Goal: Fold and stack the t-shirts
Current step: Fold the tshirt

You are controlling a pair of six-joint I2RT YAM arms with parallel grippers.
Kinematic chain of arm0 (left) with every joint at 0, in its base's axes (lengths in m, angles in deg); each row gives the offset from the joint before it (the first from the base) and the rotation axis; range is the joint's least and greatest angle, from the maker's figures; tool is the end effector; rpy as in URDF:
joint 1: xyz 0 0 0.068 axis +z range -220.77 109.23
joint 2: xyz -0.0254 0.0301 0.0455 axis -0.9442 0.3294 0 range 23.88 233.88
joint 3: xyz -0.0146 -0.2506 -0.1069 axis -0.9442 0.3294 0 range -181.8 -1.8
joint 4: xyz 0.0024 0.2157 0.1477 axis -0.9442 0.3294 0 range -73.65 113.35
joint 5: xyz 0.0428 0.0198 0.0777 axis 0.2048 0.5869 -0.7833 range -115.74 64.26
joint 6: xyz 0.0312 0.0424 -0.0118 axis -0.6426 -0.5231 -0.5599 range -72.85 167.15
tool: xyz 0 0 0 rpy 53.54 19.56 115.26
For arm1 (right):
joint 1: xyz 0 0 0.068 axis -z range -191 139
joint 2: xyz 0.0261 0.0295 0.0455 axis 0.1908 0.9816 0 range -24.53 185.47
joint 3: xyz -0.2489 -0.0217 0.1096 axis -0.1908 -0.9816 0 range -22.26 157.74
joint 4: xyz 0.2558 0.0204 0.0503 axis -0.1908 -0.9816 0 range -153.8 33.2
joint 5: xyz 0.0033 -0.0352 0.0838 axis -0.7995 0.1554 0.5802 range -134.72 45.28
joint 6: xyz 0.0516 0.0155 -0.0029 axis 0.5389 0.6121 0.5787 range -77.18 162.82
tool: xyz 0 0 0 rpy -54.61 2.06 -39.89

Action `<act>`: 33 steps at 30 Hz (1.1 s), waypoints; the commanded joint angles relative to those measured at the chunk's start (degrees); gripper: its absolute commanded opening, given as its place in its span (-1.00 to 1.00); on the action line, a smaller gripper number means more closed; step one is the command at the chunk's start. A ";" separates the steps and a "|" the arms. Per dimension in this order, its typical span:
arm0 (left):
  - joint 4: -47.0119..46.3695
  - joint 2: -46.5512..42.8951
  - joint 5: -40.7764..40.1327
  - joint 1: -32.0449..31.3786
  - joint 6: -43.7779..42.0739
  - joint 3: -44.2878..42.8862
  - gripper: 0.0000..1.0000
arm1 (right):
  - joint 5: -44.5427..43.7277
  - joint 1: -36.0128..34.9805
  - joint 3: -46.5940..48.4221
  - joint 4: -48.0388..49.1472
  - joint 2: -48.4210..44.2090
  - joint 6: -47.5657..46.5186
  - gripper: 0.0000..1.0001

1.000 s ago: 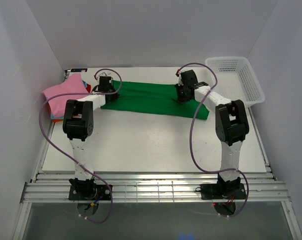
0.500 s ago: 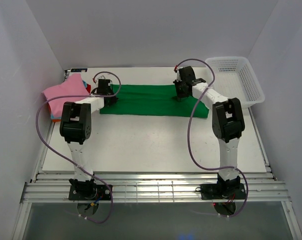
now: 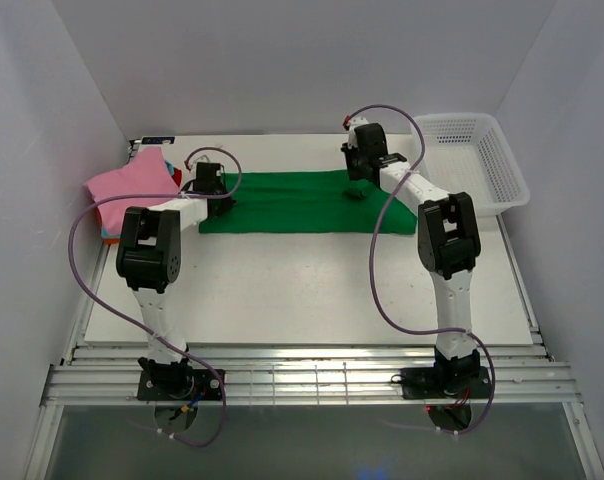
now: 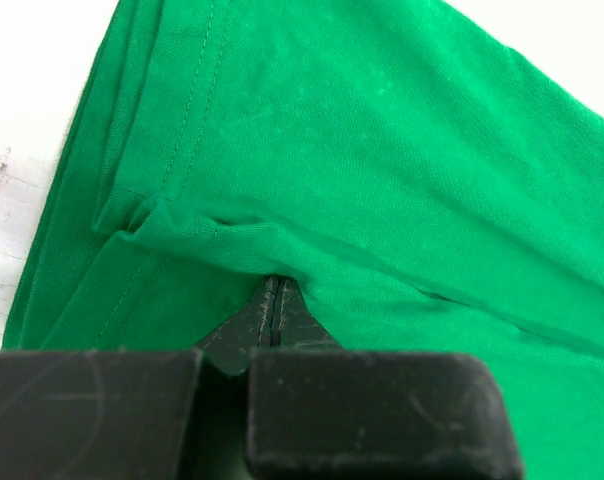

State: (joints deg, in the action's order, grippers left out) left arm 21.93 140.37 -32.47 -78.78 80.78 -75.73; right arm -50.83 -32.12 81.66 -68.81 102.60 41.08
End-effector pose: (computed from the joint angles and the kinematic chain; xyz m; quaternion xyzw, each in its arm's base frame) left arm 0.4282 -0.0560 0.1469 -0.2272 0.9046 -0.0755 0.3528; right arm 0.4842 0.1830 0.2195 -0.1517 0.8739 0.0307 0.4609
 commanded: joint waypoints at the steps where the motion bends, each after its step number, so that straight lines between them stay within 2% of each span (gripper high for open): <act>1: 4.61 -1.17 -0.84 -0.87 -0.32 2.30 -1.00 | -1.62 -0.32 -3.01 10.15 -3.02 -0.72 -0.49; 6: 4.35 -2.14 -1.80 -1.65 0.04 3.00 -1.00 | -4.43 -0.93 -12.93 16.84 -12.33 -0.28 -0.48; 7: 4.09 -3.27 -4.24 -2.09 -0.23 3.35 -1.00 | -5.66 -1.28 -15.39 16.76 -13.91 -0.46 -0.48; 14: -1.71 -14.33 -20.14 -8.06 -2.95 3.89 -1.00 | -4.97 -1.90 -14.98 3.15 -17.97 1.30 -0.56; 17: -4.08 -18.03 -26.12 -9.82 -4.71 2.83 -0.85 | -4.09 -2.25 -15.15 1.29 -17.45 2.60 -0.62; 20: -5.06 -19.63 -27.64 -10.71 -6.20 1.69 -0.76 | -2.77 -2.34 -15.85 0.15 -17.01 3.41 -0.67; 22: -5.14 -20.86 -27.38 -11.32 -6.73 1.95 -0.76 | -1.55 -2.34 -17.25 0.58 -17.00 3.93 -0.84; 24: -8.03 -21.65 -23.11 -11.85 -6.56 3.52 -0.79 | -0.23 -2.52 -18.39 1.11 -16.83 4.55 -0.85; 27: -9.36 -20.60 -16.59 -11.85 -4.98 4.76 -0.99 | 1.71 -2.43 -18.23 0.94 -15.60 5.08 -0.84; 28: -9.45 -18.77 -12.83 -11.85 -4.54 4.59 -1.00 | 2.24 -2.43 -17.18 0.24 -14.99 5.16 -0.85; 33: -9.89 -11.82 -5.68 -12.47 -1.81 2.92 -1.00 | 2.24 -2.52 -14.62 -1.52 -12.08 5.08 -0.85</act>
State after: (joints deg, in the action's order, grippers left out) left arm 11.79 125.16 -45.43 -90.56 77.06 -72.43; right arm -49.81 -34.37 64.35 -69.03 89.25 45.52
